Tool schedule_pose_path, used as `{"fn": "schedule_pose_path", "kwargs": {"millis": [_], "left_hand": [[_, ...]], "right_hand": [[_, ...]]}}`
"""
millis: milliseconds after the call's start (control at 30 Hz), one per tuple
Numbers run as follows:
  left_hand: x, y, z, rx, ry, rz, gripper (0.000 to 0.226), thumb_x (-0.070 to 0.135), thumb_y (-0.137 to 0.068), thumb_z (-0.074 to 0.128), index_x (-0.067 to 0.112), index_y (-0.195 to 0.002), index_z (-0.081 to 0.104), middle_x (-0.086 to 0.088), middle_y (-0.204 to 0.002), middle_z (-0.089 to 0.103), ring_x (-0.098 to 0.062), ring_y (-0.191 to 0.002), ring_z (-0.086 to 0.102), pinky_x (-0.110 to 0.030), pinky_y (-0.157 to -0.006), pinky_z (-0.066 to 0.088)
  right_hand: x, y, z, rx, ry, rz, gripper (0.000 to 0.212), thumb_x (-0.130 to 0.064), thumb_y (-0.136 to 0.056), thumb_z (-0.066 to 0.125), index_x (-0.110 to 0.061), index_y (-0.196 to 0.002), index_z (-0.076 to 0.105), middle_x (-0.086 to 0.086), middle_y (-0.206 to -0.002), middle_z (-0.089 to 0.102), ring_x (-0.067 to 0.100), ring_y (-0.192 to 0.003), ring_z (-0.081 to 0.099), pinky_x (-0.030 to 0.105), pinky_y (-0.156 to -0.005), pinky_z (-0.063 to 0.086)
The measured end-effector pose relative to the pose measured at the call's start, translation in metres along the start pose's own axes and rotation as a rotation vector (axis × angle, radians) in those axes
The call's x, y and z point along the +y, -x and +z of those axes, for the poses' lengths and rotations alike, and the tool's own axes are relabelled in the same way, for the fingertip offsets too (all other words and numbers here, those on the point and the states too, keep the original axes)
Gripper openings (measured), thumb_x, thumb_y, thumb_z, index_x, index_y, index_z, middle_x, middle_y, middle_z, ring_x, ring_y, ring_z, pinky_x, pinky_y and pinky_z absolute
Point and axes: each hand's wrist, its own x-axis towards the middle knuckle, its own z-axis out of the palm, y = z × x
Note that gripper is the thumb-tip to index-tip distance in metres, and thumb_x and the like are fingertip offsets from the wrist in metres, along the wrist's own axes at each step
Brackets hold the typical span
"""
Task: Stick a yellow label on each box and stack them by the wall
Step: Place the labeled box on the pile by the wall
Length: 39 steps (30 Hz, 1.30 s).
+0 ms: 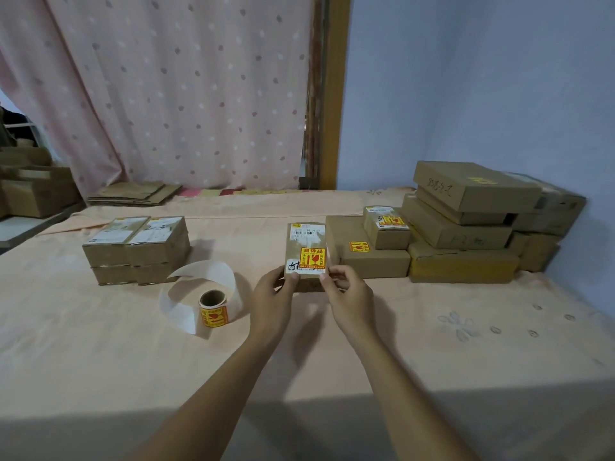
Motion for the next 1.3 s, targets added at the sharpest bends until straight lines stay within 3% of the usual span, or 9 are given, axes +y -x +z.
{"fn": "schedule_pose_path", "kwargs": {"millis": [167, 300, 400, 567, 700, 900, 1000, 1167, 1300], "left_hand": [[0.004, -0.02, 0.031, 0.067, 0.079, -0.033, 0.028, 0.034, -0.089, 0.073, 0.022, -0.114, 0.072, 0.012, -0.109, 0.072, 0.002, -0.098, 0.067, -0.018, -0.082, 0.051], [0.003, -0.041, 0.066, 0.053, 0.105, -0.061, 0.023, 0.034, -0.09, 0.072, 0.023, -0.11, 0.074, 0.009, -0.106, 0.073, -0.001, -0.096, 0.068, -0.023, -0.083, 0.053], [0.0, -0.06, 0.095, 0.039, 0.112, -0.091, 0.021, 0.033, -0.091, 0.069, 0.022, -0.106, 0.077, 0.007, -0.099, 0.075, -0.01, -0.094, 0.07, -0.033, -0.085, 0.056], [-0.004, -0.078, 0.131, 0.059, 0.138, -0.129, 0.024, 0.036, -0.09, 0.071, 0.017, -0.104, 0.075, 0.005, -0.099, 0.073, -0.01, -0.094, 0.067, -0.02, -0.073, 0.05], [-0.009, -0.079, 0.139, 0.058, 0.117, -0.06, 0.018, 0.03, -0.093, 0.069, 0.026, -0.11, 0.073, 0.011, -0.106, 0.069, 0.006, -0.094, 0.063, -0.007, -0.073, 0.047], [-0.022, -0.074, 0.137, -0.014, 0.045, 0.103, 0.032, 0.023, -0.095, 0.065, 0.052, -0.107, 0.062, 0.023, -0.11, 0.065, 0.007, -0.107, 0.056, -0.017, -0.087, 0.047], [-0.025, -0.078, 0.133, -0.056, -0.011, 0.108, 0.044, 0.019, -0.096, 0.063, 0.059, -0.11, 0.054, 0.032, -0.109, 0.059, 0.012, -0.108, 0.052, -0.014, -0.086, 0.042], [-0.022, -0.076, 0.129, -0.174, -0.062, 0.117, 0.05, 0.018, -0.1, 0.057, 0.064, -0.117, 0.046, 0.052, -0.105, 0.053, 0.021, -0.112, 0.043, -0.003, -0.085, 0.037], [-0.028, -0.079, 0.131, -0.259, -0.082, 0.136, 0.057, 0.018, -0.096, 0.059, 0.061, -0.13, 0.044, 0.033, -0.122, 0.054, 0.014, -0.124, 0.038, -0.005, -0.093, 0.034]], "right_hand": [[0.001, -0.02, -0.015, 0.132, -0.065, 0.029, 0.011, -0.036, -0.095, 0.068, -0.028, -0.102, 0.067, -0.014, -0.097, 0.073, -0.002, -0.094, 0.067, 0.019, -0.079, 0.052], [0.013, -0.041, -0.025, 0.173, -0.04, 0.009, 0.013, -0.033, -0.098, 0.063, -0.028, -0.109, 0.068, -0.019, -0.094, 0.07, -0.005, -0.093, 0.065, 0.014, -0.076, 0.049], [0.031, -0.059, -0.029, 0.219, 0.008, -0.022, 0.018, -0.027, -0.098, 0.062, -0.029, -0.115, 0.068, -0.013, -0.102, 0.07, 0.003, -0.095, 0.065, 0.021, -0.078, 0.05], [0.054, -0.088, -0.035, 0.264, 0.136, -0.071, 0.034, -0.022, -0.098, 0.061, -0.02, -0.132, 0.065, -0.009, -0.123, 0.054, 0.01, -0.109, 0.058, 0.031, -0.088, 0.051], [0.07, -0.089, -0.034, 0.244, 0.117, -0.05, 0.042, -0.019, -0.096, 0.065, -0.02, -0.137, 0.057, -0.009, -0.122, 0.059, -0.005, -0.096, 0.056, 0.024, -0.085, 0.047], [0.073, -0.093, -0.034, 0.249, 0.218, -0.048, 0.045, -0.021, -0.094, 0.065, -0.019, -0.138, 0.056, -0.003, -0.131, 0.053, 0.015, -0.102, 0.061, 0.038, -0.089, 0.051], [0.074, -0.088, -0.029, 0.177, 0.27, -0.054, 0.057, -0.034, -0.092, 0.059, -0.02, -0.147, 0.048, -0.006, -0.139, 0.045, 0.012, -0.103, 0.059, 0.043, -0.092, 0.052], [0.072, -0.086, -0.032, 0.092, 0.313, -0.036, 0.061, -0.033, -0.097, 0.059, -0.025, -0.155, 0.04, -0.009, -0.15, 0.041, 0.004, -0.106, 0.055, 0.029, -0.09, 0.047], [0.072, -0.083, -0.035, 0.022, 0.33, -0.03, 0.058, -0.033, -0.099, 0.059, -0.029, -0.154, 0.041, -0.007, -0.149, 0.05, -0.006, -0.094, 0.05, 0.02, -0.082, 0.038]]}}
